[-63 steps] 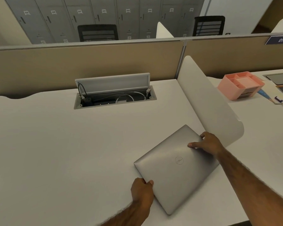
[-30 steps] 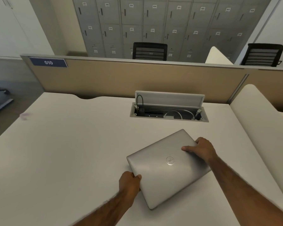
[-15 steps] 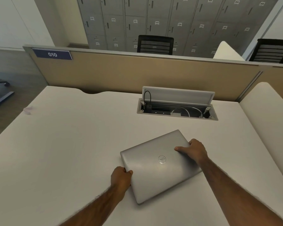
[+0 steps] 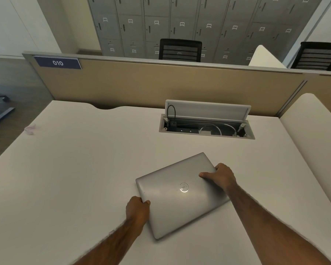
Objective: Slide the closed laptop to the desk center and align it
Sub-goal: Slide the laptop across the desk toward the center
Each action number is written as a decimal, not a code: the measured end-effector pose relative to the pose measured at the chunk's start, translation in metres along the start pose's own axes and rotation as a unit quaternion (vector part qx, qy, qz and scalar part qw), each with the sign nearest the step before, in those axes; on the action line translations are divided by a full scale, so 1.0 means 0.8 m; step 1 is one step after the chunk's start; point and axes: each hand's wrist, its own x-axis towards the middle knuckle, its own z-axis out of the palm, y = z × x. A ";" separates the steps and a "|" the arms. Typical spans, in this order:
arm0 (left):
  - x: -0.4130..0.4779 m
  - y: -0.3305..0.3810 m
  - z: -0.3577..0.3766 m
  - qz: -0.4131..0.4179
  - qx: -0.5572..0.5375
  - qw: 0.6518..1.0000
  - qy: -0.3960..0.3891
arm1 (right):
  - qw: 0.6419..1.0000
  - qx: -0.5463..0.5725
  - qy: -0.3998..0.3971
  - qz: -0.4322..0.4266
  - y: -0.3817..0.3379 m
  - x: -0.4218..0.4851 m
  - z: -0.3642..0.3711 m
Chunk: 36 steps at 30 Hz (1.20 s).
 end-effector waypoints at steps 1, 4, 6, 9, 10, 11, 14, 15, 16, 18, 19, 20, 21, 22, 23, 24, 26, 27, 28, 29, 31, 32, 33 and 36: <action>0.000 0.000 0.000 0.000 0.002 1.000 0.000 | 1.000 -0.001 -0.001 0.000 -0.001 0.001 0.000; -0.001 0.001 0.002 -0.001 0.008 1.000 0.005 | 1.000 -0.009 -0.003 0.000 -0.004 0.002 -0.001; -0.002 0.001 0.003 -0.001 0.012 1.000 0.009 | 1.000 -0.012 -0.004 0.001 -0.006 0.001 -0.001; -0.003 0.002 0.002 0.002 0.021 1.000 0.013 | 1.000 -0.014 -0.002 0.002 -0.006 0.000 -0.001; -0.003 0.003 0.002 0.002 0.024 1.000 0.016 | 1.000 -0.014 -0.004 0.004 -0.006 0.000 0.000; -0.003 0.005 0.002 0.003 0.028 0.999 0.019 | 1.000 -0.015 -0.006 0.005 -0.006 -0.001 0.000; -0.007 0.008 0.004 0.004 0.043 0.999 0.033 | 1.000 -0.015 -0.010 0.005 -0.007 -0.001 0.000; -0.008 0.008 0.005 0.004 0.045 0.998 0.036 | 1.000 -0.016 -0.012 0.006 -0.008 -0.002 0.000; -0.009 0.008 0.005 0.004 0.044 0.998 0.038 | 1.000 -0.019 -0.012 0.006 -0.008 -0.003 0.000; -0.011 0.007 0.007 0.004 0.042 0.998 0.040 | 1.000 -0.023 -0.008 0.006 -0.008 -0.006 0.001; -0.011 0.006 0.007 0.004 0.040 0.998 0.042 | 1.000 -0.023 -0.003 0.005 -0.008 -0.008 0.002; -0.012 0.005 0.008 0.004 0.038 0.998 0.044 | 1.000 -0.022 0.004 0.003 -0.007 -0.010 0.004; -0.012 0.005 0.009 0.004 0.035 0.998 0.048 | 1.000 -0.020 0.011 0.002 -0.006 -0.012 0.006; -0.013 0.005 0.010 0.003 0.034 0.998 0.050 | 1.000 -0.017 0.018 0.001 -0.004 -0.014 0.008; -0.013 0.004 0.012 0.002 0.035 0.998 0.053 | 1.000 -0.013 0.024 0.000 -0.003 -0.015 0.010; -0.014 0.004 0.013 0.001 0.036 0.998 0.054 | 1.000 -0.009 0.029 -0.001 -0.001 -0.016 0.012; -0.014 0.005 0.015 0.002 0.042 0.997 0.057 | 1.000 -0.006 0.031 -0.003 0.001 -0.016 0.014; -0.013 0.005 0.016 0.003 0.044 0.997 0.058 | 1.000 -0.008 0.029 -0.004 0.002 -0.017 0.015; -0.012 0.005 0.017 0.003 0.046 0.997 0.058 | 1.000 -0.009 0.027 -0.005 0.003 -0.017 0.015; -0.011 0.005 0.017 0.003 0.048 0.997 0.057 | 1.000 -0.008 0.028 -0.006 0.005 -0.018 0.016; -0.009 0.005 0.016 0.001 0.053 0.997 0.053 | 0.999 0.010 0.039 -0.012 0.012 -0.024 0.019; -0.007 0.004 0.015 0.001 0.056 0.997 0.049 | 0.998 0.025 0.051 -0.014 0.017 -0.029 0.022; -0.005 0.004 0.014 0.000 0.058 0.997 0.044 | 0.997 0.038 0.065 -0.014 0.022 -0.036 0.024; -0.003 0.004 0.013 -0.005 0.066 0.997 0.042 | 0.992 0.065 0.109 -0.002 0.037 -0.063 0.033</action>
